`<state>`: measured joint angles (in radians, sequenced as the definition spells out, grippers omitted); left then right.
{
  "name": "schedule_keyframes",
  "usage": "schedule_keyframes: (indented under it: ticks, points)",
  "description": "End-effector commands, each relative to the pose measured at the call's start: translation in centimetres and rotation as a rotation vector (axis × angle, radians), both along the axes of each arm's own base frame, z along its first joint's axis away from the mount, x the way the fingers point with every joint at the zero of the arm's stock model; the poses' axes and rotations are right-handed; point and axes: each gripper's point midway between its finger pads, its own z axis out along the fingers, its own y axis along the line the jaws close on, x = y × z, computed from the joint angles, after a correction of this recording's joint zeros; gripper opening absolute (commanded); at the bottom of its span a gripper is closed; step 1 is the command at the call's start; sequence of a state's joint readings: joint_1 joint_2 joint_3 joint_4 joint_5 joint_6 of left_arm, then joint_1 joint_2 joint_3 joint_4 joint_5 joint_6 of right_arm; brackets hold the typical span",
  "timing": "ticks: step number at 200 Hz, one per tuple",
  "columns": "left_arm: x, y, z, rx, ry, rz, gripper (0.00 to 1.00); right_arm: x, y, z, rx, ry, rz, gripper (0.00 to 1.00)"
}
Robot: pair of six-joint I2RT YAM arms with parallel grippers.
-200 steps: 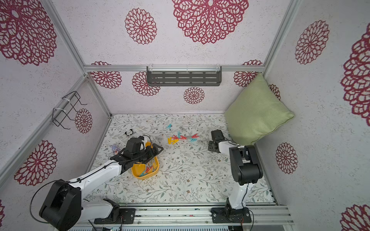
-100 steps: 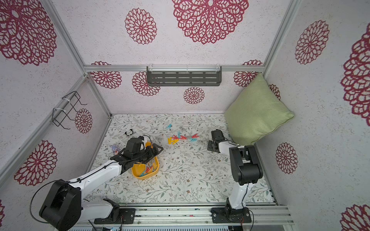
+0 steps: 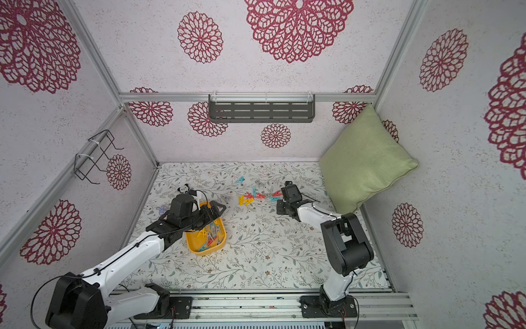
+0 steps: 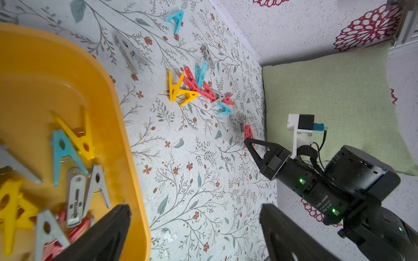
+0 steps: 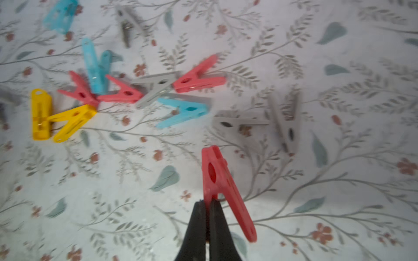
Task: Put the clothespins into the storage box
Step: Pick up the clothespin from the center of the board, then place the clothespin in the storage box.
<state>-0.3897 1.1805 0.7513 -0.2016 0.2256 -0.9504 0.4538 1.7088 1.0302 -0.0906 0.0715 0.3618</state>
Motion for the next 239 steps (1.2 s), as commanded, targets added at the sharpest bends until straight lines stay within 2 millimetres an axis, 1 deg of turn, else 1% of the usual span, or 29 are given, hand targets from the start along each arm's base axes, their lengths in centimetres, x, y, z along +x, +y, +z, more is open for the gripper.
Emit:
schedule_keyframes:
  ticks: [1,37,65,80,92,106,127,151,162,176,195,211,239]
  points:
    - [-0.3,2.2,0.4,0.024,-0.009,0.040,0.97,-0.2,4.5,3.0,0.087,-0.039,0.079,0.04]
    - [-1.1,6.5,0.8,0.031,-0.013,0.135,0.97,-2.0,11.7,5.1,0.144,-0.059,0.224,0.04]
    - [-1.8,9.4,1.4,0.043,-0.020,0.198,0.97,-4.3,17.8,6.4,0.164,-0.068,0.351,0.04]
    - [-2.1,10.8,1.3,0.028,-0.014,0.230,0.97,-5.6,20.9,7.0,0.172,-0.071,0.417,0.04]
    - [-2.3,11.9,1.3,0.013,-0.014,0.256,0.97,-6.6,23.2,7.2,0.173,-0.068,0.466,0.04]
    - [-2.7,13.0,1.1,0.001,-0.010,0.287,0.97,-7.9,25.5,6.9,0.172,-0.057,0.518,0.04]
    - [-3.4,14.6,0.7,-0.017,-0.003,0.336,0.97,-9.3,28.3,6.0,0.172,-0.035,0.575,0.05]
    - [-3.9,15.9,0.2,-0.045,-0.004,0.381,0.97,-10.4,30.5,4.2,0.147,0.001,0.626,0.06]
    - [-4.0,16.1,0.1,-0.060,-0.006,0.386,0.97,-10.6,31.0,3.6,0.129,0.010,0.637,0.07]
    - [-3.9,16.1,-0.1,-0.068,-0.002,0.383,0.97,-10.6,31.3,3.3,0.124,0.014,0.644,0.09]
    - [-3.7,15.9,-0.1,-0.080,0.001,0.373,0.97,-10.4,31.2,3.7,0.121,0.000,0.637,0.17]
    - [-3.6,15.9,0.0,-0.089,-0.004,0.375,0.97,-10.2,31.1,4.4,0.117,-0.022,0.637,0.23]
    - [-3.2,15.4,0.1,-0.118,-0.005,0.358,0.97,-9.7,30.2,5.5,0.099,-0.053,0.618,0.34]
